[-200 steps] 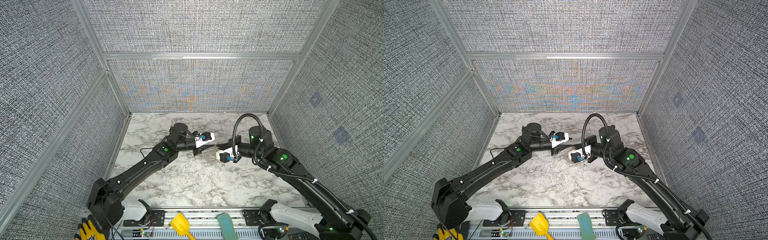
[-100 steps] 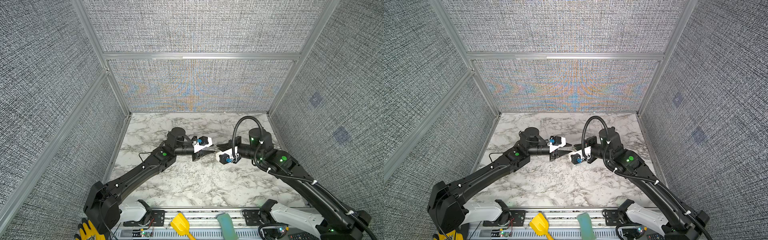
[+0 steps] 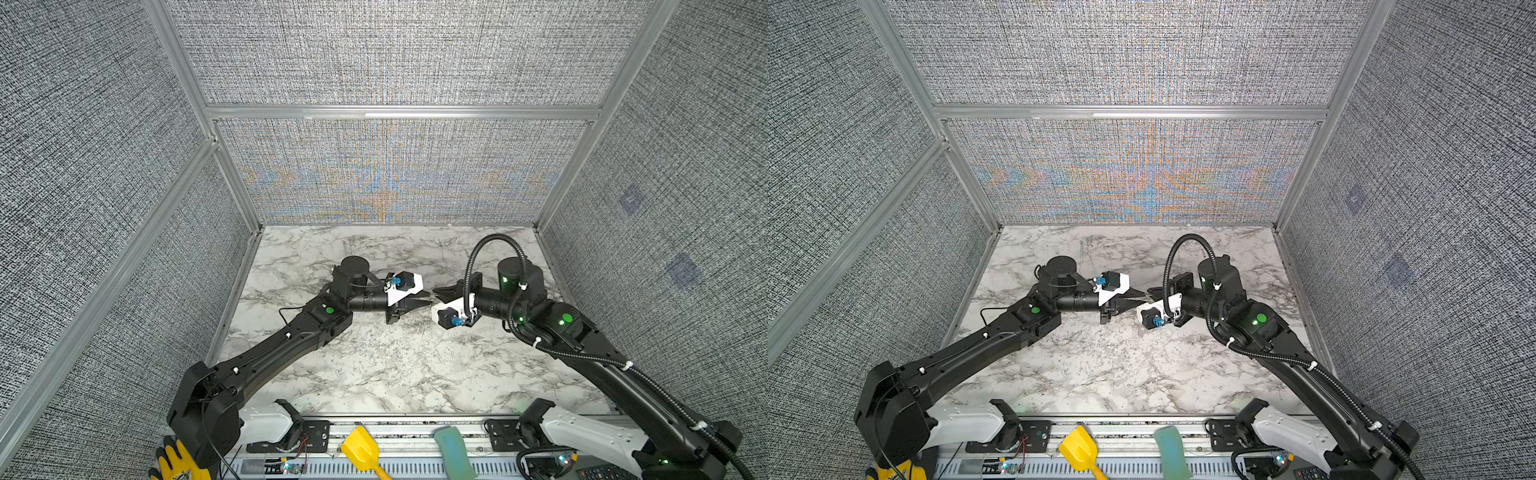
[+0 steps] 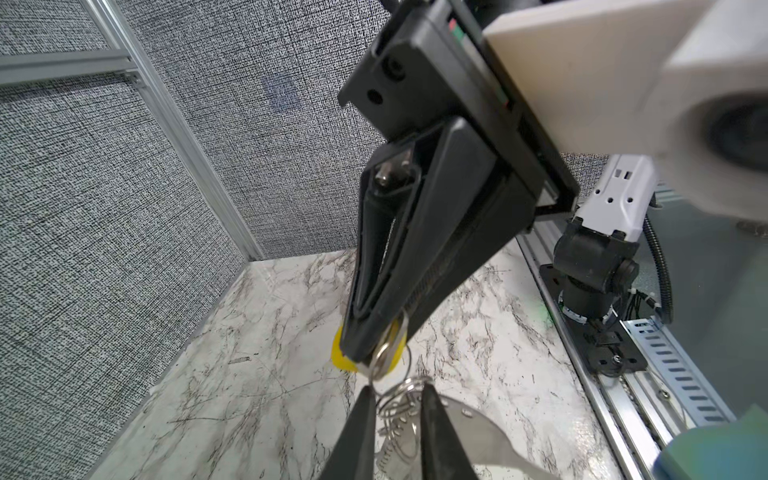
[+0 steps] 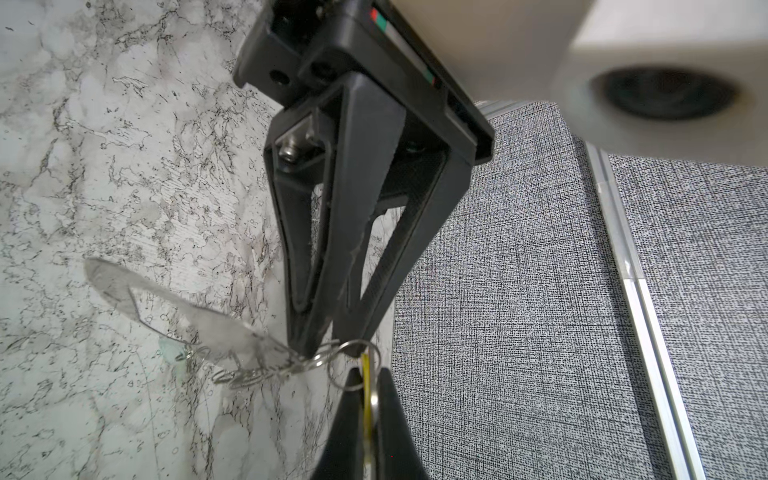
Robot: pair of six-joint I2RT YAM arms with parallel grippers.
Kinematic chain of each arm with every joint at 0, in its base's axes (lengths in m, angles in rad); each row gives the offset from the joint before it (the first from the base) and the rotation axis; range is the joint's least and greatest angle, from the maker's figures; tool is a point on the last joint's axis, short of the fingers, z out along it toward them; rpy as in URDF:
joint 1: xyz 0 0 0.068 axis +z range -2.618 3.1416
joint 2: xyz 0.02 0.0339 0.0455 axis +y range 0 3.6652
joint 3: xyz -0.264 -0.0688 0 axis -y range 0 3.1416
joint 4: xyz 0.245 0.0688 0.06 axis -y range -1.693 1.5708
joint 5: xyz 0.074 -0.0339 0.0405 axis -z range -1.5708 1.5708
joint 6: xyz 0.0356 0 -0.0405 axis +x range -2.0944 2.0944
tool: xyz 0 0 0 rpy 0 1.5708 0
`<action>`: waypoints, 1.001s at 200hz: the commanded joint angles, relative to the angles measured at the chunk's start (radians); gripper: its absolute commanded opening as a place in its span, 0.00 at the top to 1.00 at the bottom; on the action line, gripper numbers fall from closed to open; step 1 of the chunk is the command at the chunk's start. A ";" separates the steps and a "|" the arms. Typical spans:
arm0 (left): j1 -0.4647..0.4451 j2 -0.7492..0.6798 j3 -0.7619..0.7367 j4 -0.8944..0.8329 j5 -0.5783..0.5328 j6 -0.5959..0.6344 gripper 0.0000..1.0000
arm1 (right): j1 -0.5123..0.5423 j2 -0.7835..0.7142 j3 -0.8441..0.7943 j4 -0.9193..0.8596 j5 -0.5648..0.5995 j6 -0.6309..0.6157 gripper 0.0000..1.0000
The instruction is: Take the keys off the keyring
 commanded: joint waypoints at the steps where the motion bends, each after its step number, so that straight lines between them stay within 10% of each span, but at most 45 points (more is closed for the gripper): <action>1: -0.001 0.003 0.000 0.038 0.027 -0.016 0.79 | 0.002 -0.008 -0.006 0.053 -0.008 0.011 1.00; 200: -0.002 0.002 -0.004 0.063 0.041 -0.034 0.96 | 0.003 -0.019 -0.030 0.101 0.031 0.034 1.00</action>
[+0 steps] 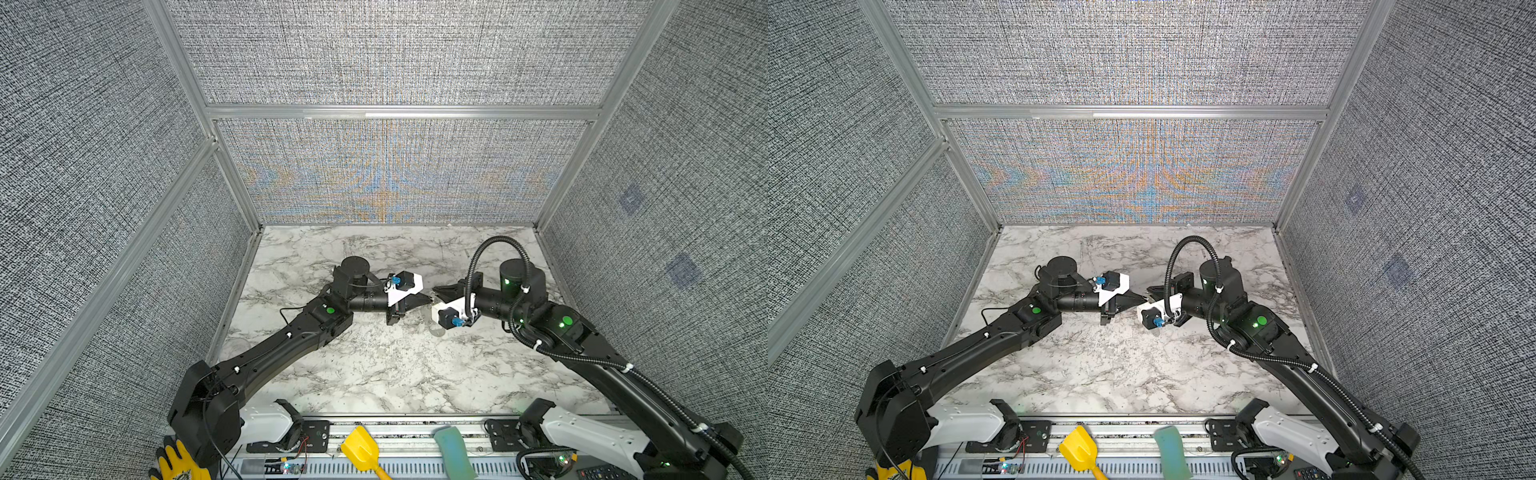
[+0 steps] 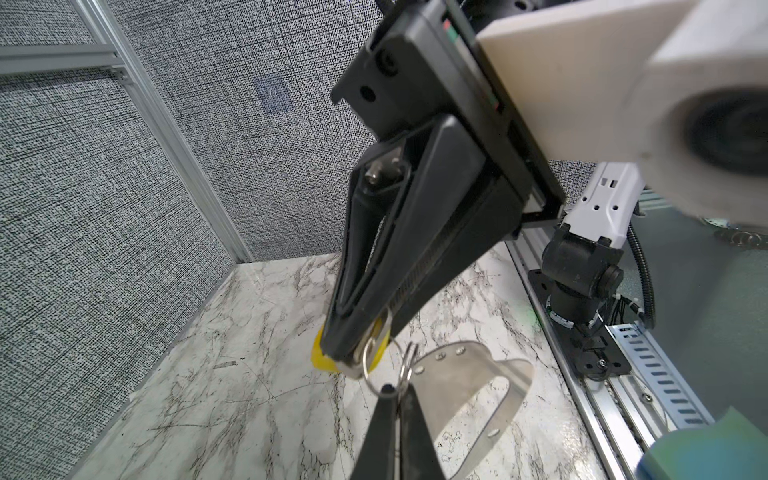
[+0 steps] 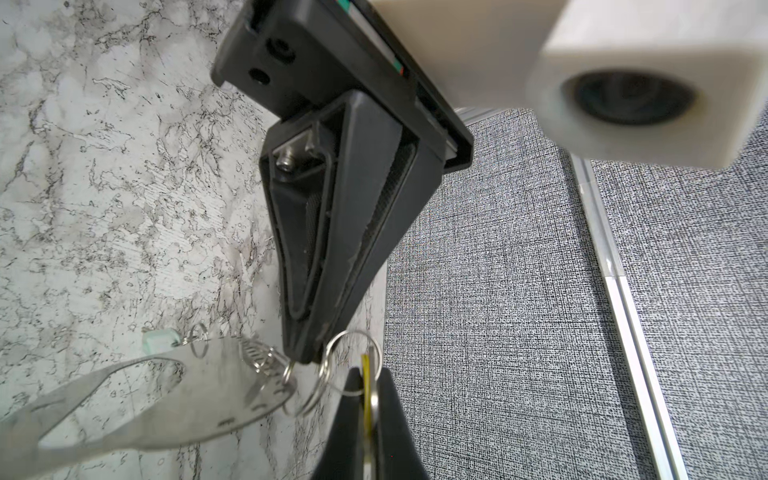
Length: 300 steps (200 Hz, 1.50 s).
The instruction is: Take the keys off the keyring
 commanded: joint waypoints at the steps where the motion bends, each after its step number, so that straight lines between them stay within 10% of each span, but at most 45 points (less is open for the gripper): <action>1: 0.000 -0.002 -0.001 0.046 0.017 -0.007 0.97 | 0.000 -0.003 -0.005 0.048 0.021 0.025 1.00; 223: 0.001 -0.031 -0.009 0.061 -0.054 -0.024 1.00 | 0.000 -0.118 -0.135 0.107 0.168 0.133 1.00; 300: 0.001 -0.046 -0.036 0.032 -0.199 -0.024 1.00 | -0.017 -0.090 -0.240 0.157 0.212 0.379 1.00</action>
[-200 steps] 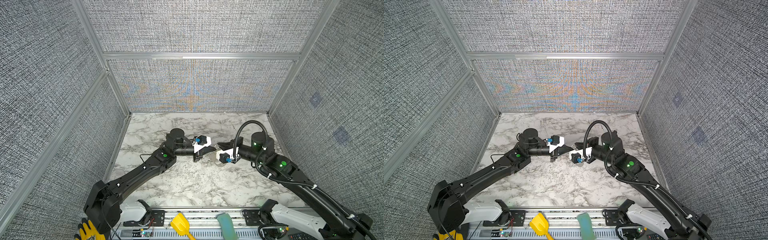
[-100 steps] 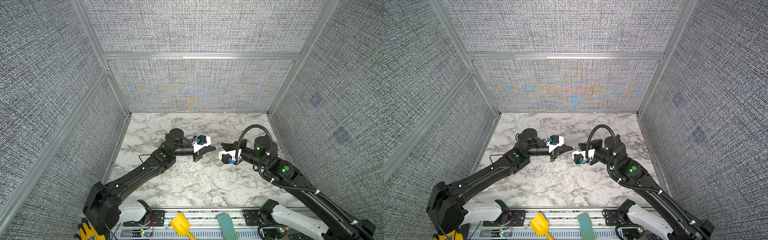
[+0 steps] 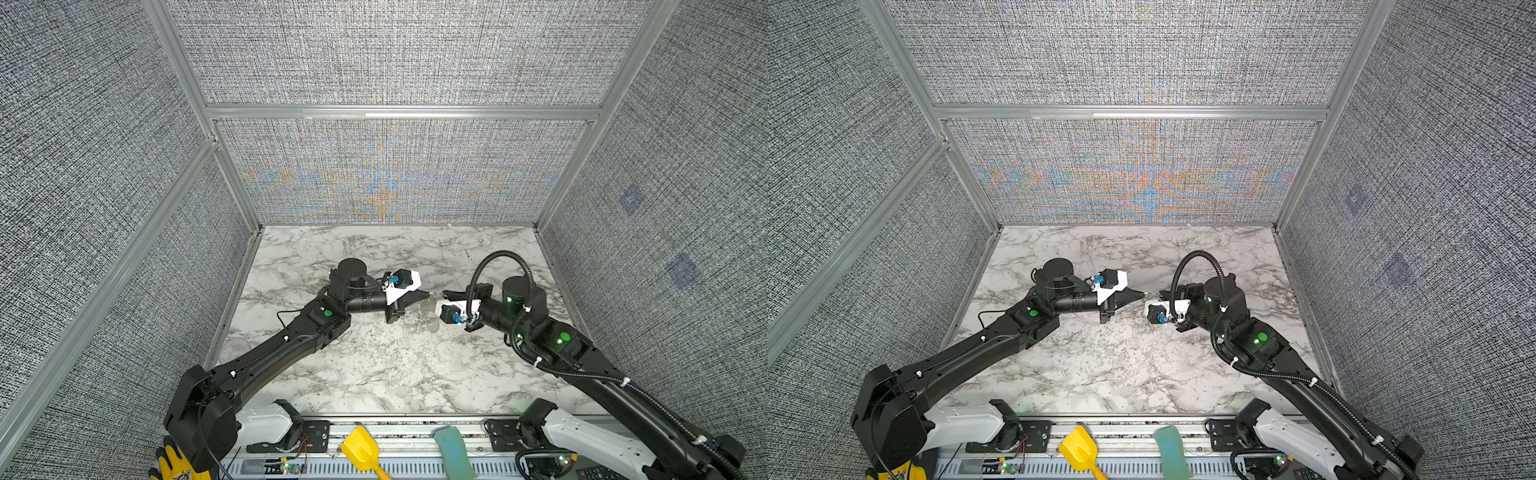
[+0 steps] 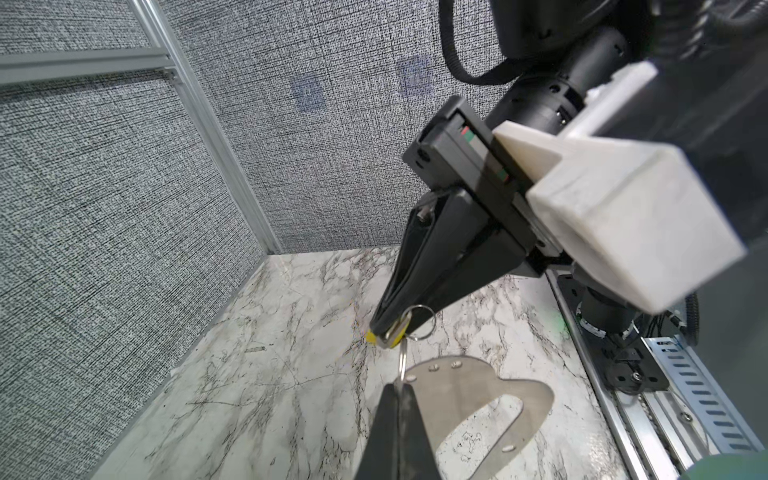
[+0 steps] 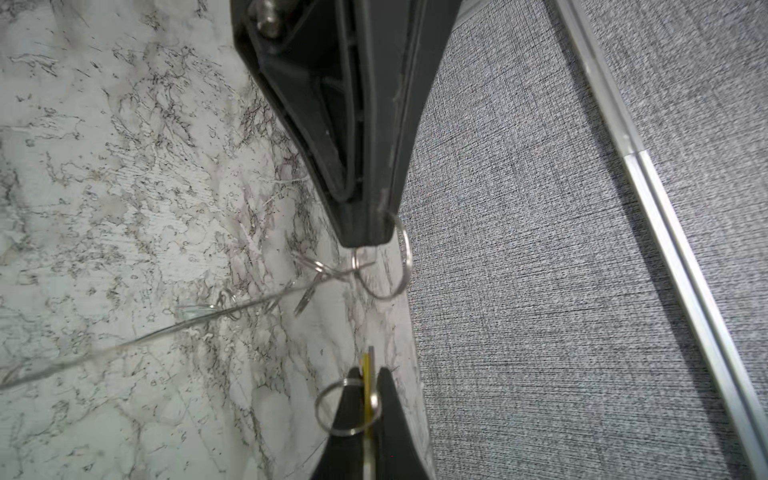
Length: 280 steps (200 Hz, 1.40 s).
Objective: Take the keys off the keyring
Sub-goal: 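Pull the right gripper back, freeing the yellow-tagged key onto the table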
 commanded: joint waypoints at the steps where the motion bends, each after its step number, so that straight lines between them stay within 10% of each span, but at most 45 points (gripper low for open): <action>1: 0.002 -0.017 -0.012 0.008 -0.082 -0.002 1.00 | -0.013 0.012 -0.036 0.039 0.038 0.132 1.00; 147: 0.044 -0.082 -0.122 -0.088 -0.329 -0.030 1.00 | -0.270 0.518 -0.152 0.201 -0.035 0.322 1.00; 280: 0.058 -0.121 -0.147 -0.189 -0.469 -0.060 1.00 | -0.312 0.600 -0.075 0.180 0.010 0.374 0.57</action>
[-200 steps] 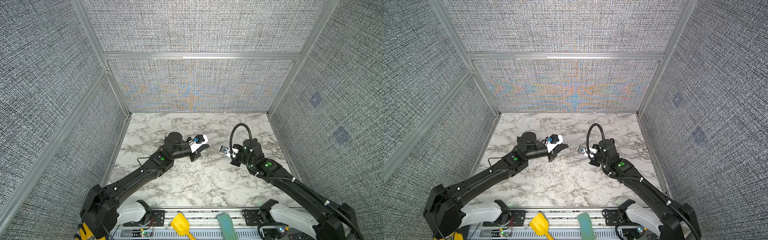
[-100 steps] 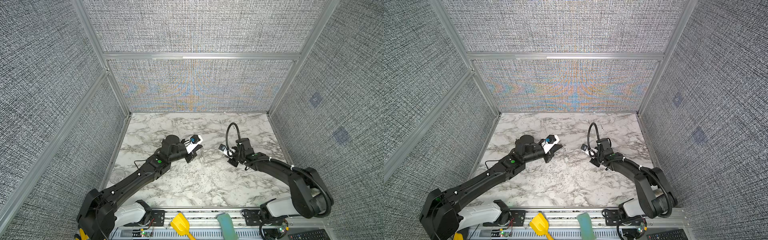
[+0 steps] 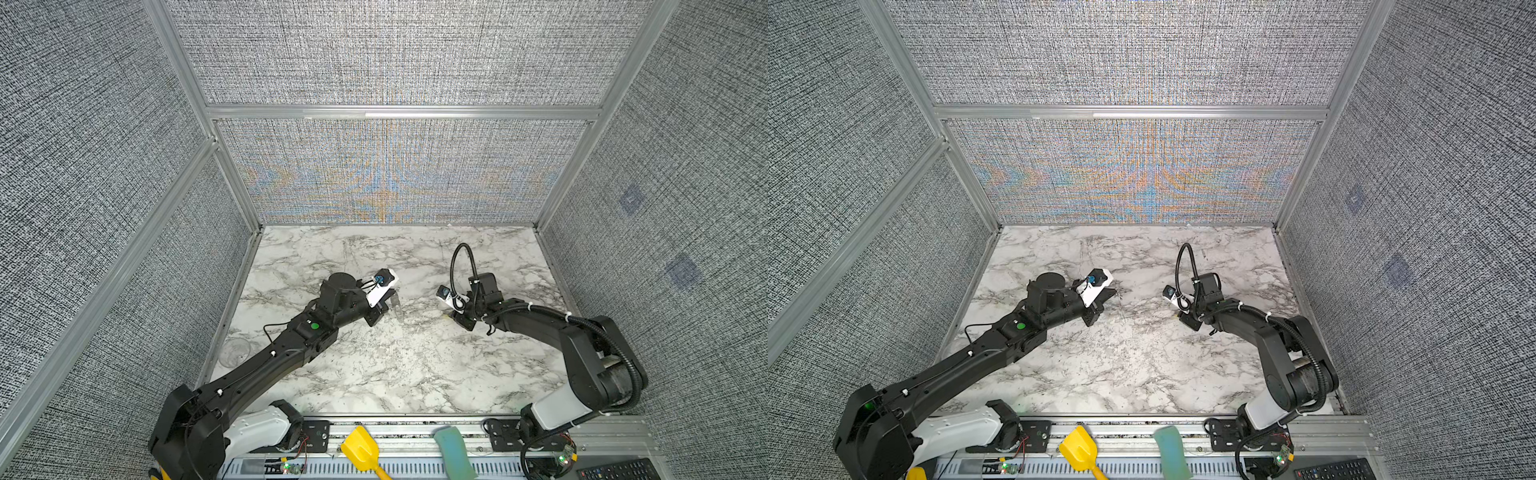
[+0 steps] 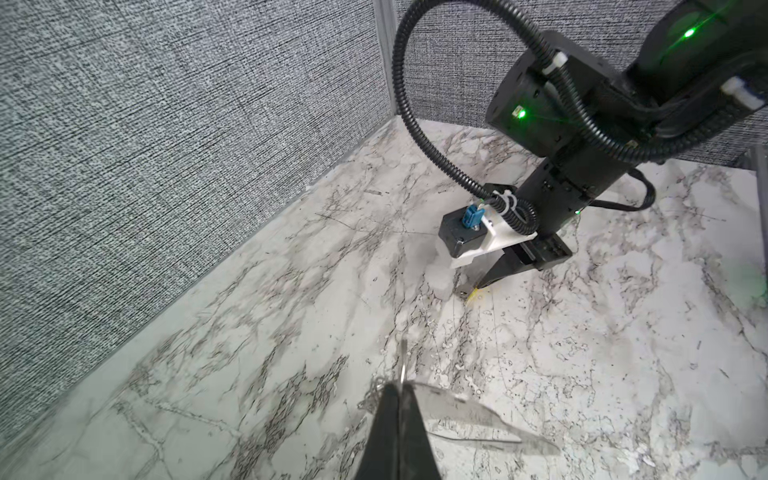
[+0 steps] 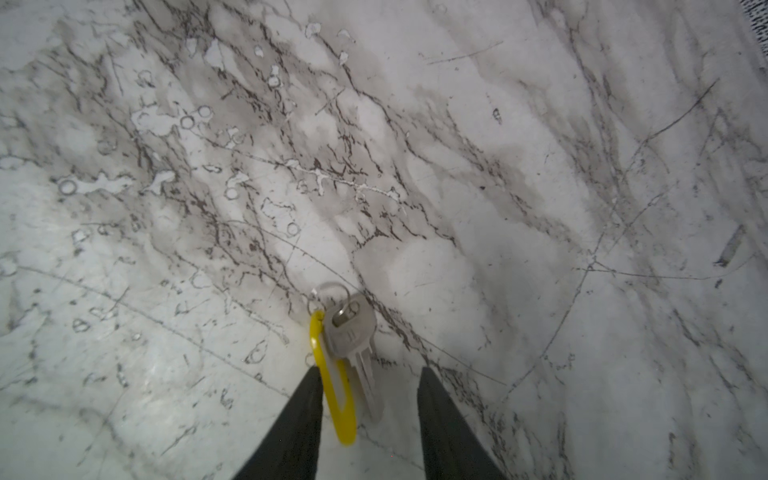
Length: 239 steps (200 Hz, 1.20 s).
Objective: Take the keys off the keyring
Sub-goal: 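Pull the right gripper back, freeing the yellow-tagged key onto the table, then lower the metal plate with the left gripper while the right gripper opens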
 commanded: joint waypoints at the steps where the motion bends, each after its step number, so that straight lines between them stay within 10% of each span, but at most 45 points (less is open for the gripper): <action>1: 0.001 0.000 0.004 -0.031 -0.033 -0.011 1.00 | 0.002 -0.051 0.007 0.011 0.034 0.048 0.57; 126: 0.000 0.269 0.110 0.042 0.022 -0.024 1.00 | 0.022 -0.558 -0.126 -0.060 0.097 0.376 0.53; 239: -0.001 0.757 0.577 -0.200 0.161 0.094 1.00 | 0.026 -0.552 -0.162 -0.039 0.176 0.491 0.52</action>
